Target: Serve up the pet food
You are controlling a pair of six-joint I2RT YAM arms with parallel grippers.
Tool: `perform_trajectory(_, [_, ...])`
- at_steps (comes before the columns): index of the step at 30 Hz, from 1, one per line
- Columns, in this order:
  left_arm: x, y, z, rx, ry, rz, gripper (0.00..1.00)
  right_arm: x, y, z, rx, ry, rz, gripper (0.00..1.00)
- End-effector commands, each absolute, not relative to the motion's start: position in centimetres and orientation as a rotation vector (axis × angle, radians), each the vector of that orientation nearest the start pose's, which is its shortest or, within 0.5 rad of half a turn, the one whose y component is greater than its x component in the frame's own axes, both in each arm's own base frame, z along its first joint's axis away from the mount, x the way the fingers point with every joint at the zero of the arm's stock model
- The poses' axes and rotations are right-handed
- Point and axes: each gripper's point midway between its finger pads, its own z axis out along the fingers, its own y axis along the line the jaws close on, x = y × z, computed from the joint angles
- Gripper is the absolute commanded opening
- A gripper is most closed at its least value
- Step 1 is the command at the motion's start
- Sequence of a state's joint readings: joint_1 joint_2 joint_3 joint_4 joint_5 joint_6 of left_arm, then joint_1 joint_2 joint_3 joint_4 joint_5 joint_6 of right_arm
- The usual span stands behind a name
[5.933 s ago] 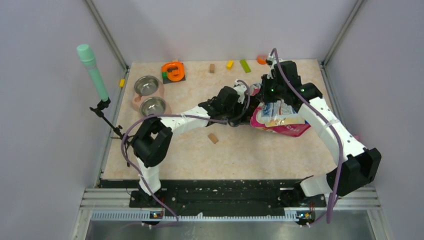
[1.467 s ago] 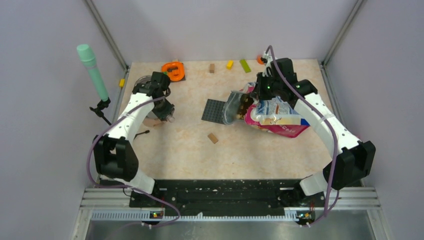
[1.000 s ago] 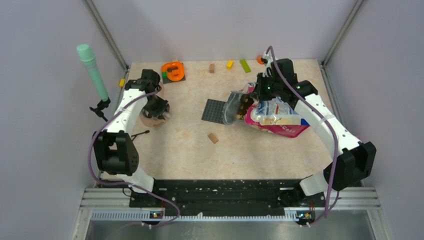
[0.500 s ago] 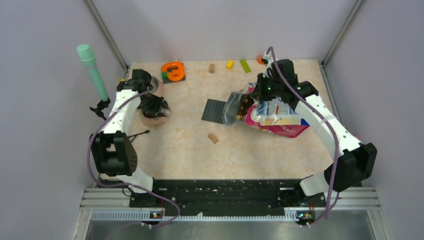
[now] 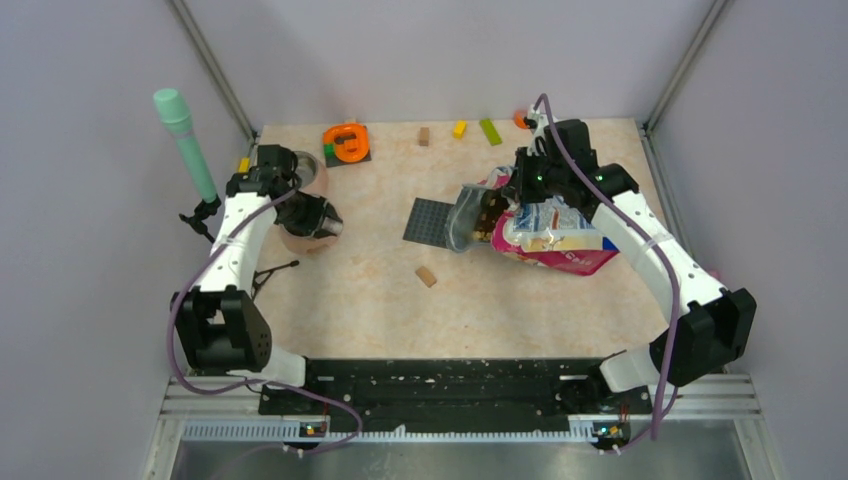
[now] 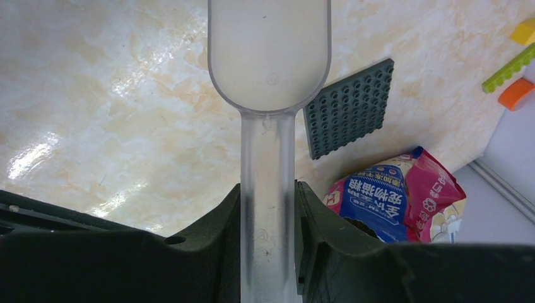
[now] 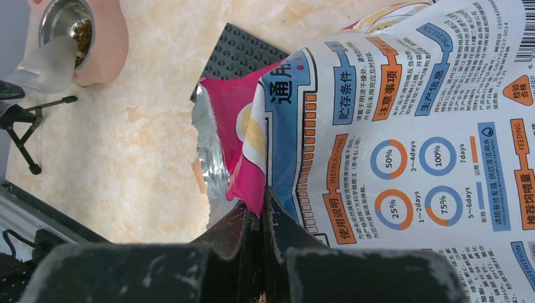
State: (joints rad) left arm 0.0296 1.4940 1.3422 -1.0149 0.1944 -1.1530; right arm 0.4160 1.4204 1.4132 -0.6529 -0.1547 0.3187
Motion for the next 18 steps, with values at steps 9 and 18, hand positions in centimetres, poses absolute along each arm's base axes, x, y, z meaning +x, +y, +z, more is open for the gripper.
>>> perform_trajectory(9, [32.6, -6.1, 21.6, -1.230, 2.318, -0.585, 0.00, 35.0, 21.6, 30.3, -0.219, 2.104, 0.703, 0.00])
perform_trajectory(18, [29.5, -16.1, 24.1, -0.231, 2.414, -0.631, 0.00, 35.1, 21.4, 30.5, -0.215, 2.104, 0.693, 0.00])
